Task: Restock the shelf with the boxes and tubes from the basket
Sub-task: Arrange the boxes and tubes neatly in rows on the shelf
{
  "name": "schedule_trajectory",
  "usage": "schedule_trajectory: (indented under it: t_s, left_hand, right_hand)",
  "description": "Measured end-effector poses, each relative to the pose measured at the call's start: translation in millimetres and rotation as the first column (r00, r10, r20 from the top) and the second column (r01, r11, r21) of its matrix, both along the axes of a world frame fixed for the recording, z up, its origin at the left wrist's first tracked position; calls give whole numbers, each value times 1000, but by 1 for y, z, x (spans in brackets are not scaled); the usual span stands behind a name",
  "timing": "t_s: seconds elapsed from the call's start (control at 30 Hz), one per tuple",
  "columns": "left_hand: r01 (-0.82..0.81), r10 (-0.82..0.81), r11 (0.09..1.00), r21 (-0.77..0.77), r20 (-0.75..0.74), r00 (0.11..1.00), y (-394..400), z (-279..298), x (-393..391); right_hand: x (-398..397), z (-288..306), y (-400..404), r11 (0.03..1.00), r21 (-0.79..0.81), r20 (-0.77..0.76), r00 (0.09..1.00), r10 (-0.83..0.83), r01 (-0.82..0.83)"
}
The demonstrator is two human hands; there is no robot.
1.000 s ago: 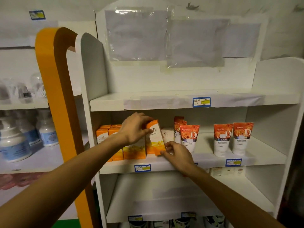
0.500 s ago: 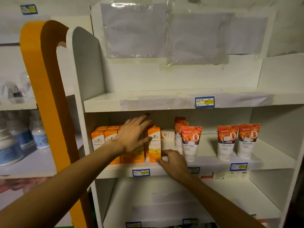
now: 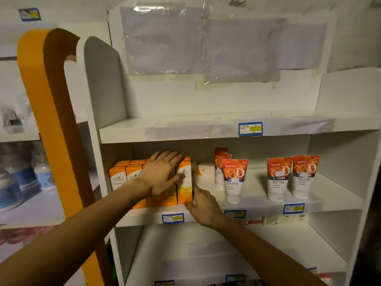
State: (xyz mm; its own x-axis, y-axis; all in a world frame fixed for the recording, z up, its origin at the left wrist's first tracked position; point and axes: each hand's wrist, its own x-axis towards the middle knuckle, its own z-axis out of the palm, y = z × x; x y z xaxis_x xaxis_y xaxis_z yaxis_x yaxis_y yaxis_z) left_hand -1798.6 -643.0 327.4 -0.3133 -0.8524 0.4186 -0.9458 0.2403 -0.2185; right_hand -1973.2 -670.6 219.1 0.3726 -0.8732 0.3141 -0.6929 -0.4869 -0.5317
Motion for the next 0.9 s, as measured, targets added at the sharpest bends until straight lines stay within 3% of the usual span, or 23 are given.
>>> schedule_trajectory:
  t_s: [0.13,0.33,0.5,0.7,0.8,0.9]
  left_hand:
    - [85,-91,986,-143,-41,995,8,7,-14]
    - [214,-197,957,-195,105,975,14,-2,-70]
    - [162,-170,981,-108,-69,983,12,-22,-109]
    - [4,28,990,140,-222,975,2,-52,-133]
    - [-16,127,960,281,-382,916,-5,-61,-137]
    - [33,164,947,320,-567,807,-14,-68,-139]
  right_hand:
    - [-29,7,12,991,-47,187,976,-113,124]
    - [-97,8,30,930,-150,372,890,-262,336]
    - [-139,6,26,890,-93,477,805,-354,447]
    - [-150,1,17,934,-41,360,877,-317,355]
    - [-140,4,11,948,-31,367,886,-283,316]
    - [-130,5,2,953,14,387,877,-284,303]
